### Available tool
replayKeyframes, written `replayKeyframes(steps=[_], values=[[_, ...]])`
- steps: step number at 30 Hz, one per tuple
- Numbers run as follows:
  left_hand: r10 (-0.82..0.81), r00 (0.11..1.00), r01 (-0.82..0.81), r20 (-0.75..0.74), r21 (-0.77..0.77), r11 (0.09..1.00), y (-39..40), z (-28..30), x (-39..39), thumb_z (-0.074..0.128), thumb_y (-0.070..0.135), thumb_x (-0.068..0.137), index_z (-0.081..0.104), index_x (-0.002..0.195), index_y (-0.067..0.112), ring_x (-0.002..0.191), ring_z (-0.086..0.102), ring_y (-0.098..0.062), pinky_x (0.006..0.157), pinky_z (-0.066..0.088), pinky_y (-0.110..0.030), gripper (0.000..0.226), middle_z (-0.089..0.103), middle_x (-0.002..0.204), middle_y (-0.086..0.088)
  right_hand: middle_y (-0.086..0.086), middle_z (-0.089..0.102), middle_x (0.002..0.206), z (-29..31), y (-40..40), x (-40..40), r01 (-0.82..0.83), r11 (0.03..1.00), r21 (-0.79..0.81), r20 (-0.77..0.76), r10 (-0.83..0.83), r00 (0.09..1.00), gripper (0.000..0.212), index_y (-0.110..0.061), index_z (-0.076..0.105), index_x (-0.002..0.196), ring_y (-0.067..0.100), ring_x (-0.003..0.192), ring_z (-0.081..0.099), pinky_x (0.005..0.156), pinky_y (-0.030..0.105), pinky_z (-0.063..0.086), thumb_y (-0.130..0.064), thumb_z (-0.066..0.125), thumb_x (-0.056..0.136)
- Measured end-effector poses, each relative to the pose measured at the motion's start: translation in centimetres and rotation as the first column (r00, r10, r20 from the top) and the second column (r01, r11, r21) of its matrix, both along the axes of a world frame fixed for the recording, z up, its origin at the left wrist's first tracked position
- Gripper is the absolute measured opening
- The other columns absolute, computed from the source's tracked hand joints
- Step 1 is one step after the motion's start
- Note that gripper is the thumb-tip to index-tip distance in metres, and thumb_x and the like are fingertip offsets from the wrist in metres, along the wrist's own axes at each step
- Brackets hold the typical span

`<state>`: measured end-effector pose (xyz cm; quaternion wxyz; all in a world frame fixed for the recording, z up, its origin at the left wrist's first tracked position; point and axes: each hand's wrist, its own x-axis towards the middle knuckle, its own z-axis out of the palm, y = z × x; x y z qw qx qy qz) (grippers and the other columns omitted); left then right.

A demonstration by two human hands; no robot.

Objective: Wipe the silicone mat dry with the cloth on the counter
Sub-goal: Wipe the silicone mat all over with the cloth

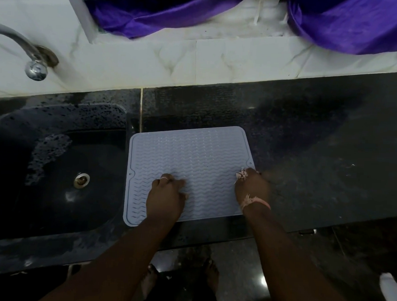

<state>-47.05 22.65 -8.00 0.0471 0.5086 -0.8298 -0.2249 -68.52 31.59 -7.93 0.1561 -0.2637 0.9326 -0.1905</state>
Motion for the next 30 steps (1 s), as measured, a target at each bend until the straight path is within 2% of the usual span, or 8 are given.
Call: replayKeyframes(steps=[3, 8, 12, 15, 19, 22, 25, 30], values=[[-0.053, 0.998, 0.053, -0.025, 0.022, 0.998, -0.2, -0.2, 1.0, 0.068, 0.026, 0.091, 0.059, 0.137, 0.030, 0.129, 0.043, -0.021, 0.103, 0.046, -0.036, 0.047, 0.048, 0.144, 0.003, 0.015, 0.058, 0.128, 0.4, -0.6, -0.8, 0.010, 0.996, 0.084, 0.093, -0.018, 0.996, 0.037, -0.015, 0.061, 0.125, 0.034, 0.114, 0.058, 0.088, 0.031, 0.044, -0.027, 0.050, 0.092], [-0.126, 0.992, 0.126, 0.019, -0.011, 0.992, -0.5, -0.3, 1.8, 0.070, 0.026, 0.091, 0.056, 0.141, 0.023, 0.130, 0.048, -0.021, 0.106, 0.042, -0.032, 0.053, 0.048, 0.150, 0.003, 0.014, 0.059, 0.125, 1.1, -2.7, -0.8, 0.003, 0.993, 0.121, 0.164, -0.023, 0.986, 0.037, -0.008, 0.063, 0.120, 0.035, 0.113, 0.058, 0.083, 0.032, 0.044, -0.027, 0.055, 0.089], [-0.145, 0.987, 0.148, 0.070, -0.053, 0.987, -0.3, -0.3, 1.5, 0.066, 0.026, 0.094, 0.052, 0.144, 0.024, 0.129, 0.047, -0.020, 0.101, 0.045, -0.029, 0.052, 0.045, 0.153, 0.004, 0.015, 0.068, 0.103, 1.0, -3.3, 0.9, -0.092, 0.994, 0.057, 0.065, 0.088, 0.994, 0.026, -0.001, 0.067, 0.098, 0.031, 0.104, 0.062, 0.105, 0.030, 0.034, -0.021, 0.051, 0.098], [-0.154, 0.985, 0.158, 0.074, -0.060, 0.986, -0.3, -0.3, 1.6, 0.064, 0.027, 0.095, 0.051, 0.145, 0.025, 0.129, 0.047, -0.020, 0.101, 0.045, -0.029, 0.052, 0.043, 0.154, 0.004, 0.014, 0.069, 0.103, 1.2, -3.0, 1.0, -0.146, 0.987, 0.062, 0.030, 0.144, 0.989, 0.029, -0.002, 0.068, 0.097, 0.028, 0.105, 0.061, 0.113, 0.031, 0.029, -0.020, 0.046, 0.100], [-0.146, 0.988, 0.148, 0.042, -0.042, 0.988, -0.6, -0.4, 1.8, 0.067, 0.027, 0.093, 0.054, 0.143, 0.026, 0.128, 0.048, -0.020, 0.101, 0.044, -0.029, 0.051, 0.045, 0.152, 0.004, 0.013, 0.068, 0.100, 1.1, -2.8, 1.5, -0.202, 0.979, 0.014, 0.025, 0.201, 0.979, 0.025, -0.001, 0.068, 0.096, 0.028, 0.100, 0.062, 0.093, 0.027, 0.040, -0.021, 0.052, 0.099], [-0.151, 0.988, 0.151, -0.017, 0.001, 0.989, -0.8, -0.5, 2.0, 0.068, 0.024, 0.092, 0.056, 0.141, 0.022, 0.130, 0.049, -0.022, 0.107, 0.041, -0.029, 0.051, 0.048, 0.151, 0.001, 0.011, 0.061, 0.104, 1.2, -2.3, 2.2, -0.077, 0.985, -0.157, 0.087, 0.092, 0.992, 0.033, -0.003, 0.053, 0.116, 0.025, 0.097, 0.060, 0.083, 0.026, 0.046, -0.022, 0.065, 0.092], [-0.132, 0.985, 0.134, -0.109, 0.011, 0.991, -0.9, -0.1, 2.9, 0.064, 0.011, 0.091, 0.060, 0.137, 0.016, 0.127, 0.052, -0.021, 0.104, 0.038, -0.023, 0.046, 0.055, 0.144, -0.001, 0.006, 0.059, 0.091, 1.1, -2.0, 2.5, -0.044, 0.972, -0.232, 0.071, 0.062, 0.996, 0.026, -0.010, 0.047, 0.098, 0.024, 0.084, 0.062, 0.071, 0.024, 0.044, -0.023, 0.068, 0.090], [0.071, 0.997, -0.068, 0.022, -0.119, 0.991, -1.6, 0.2, 5.6, 0.068, 0.029, 0.089, 0.062, 0.133, 0.016, 0.123, 0.051, -0.027, 0.104, 0.044, -0.039, 0.047, 0.057, 0.139, -0.004, 0.008, 0.064, 0.089, 0.8, -1.5, 2.7, -0.082, 0.962, -0.259, 0.045, 0.097, 0.994, 0.022, -0.007, 0.054, 0.097, 0.018, 0.076, 0.060, 0.069, 0.023, 0.044, -0.023, 0.068, 0.091]])
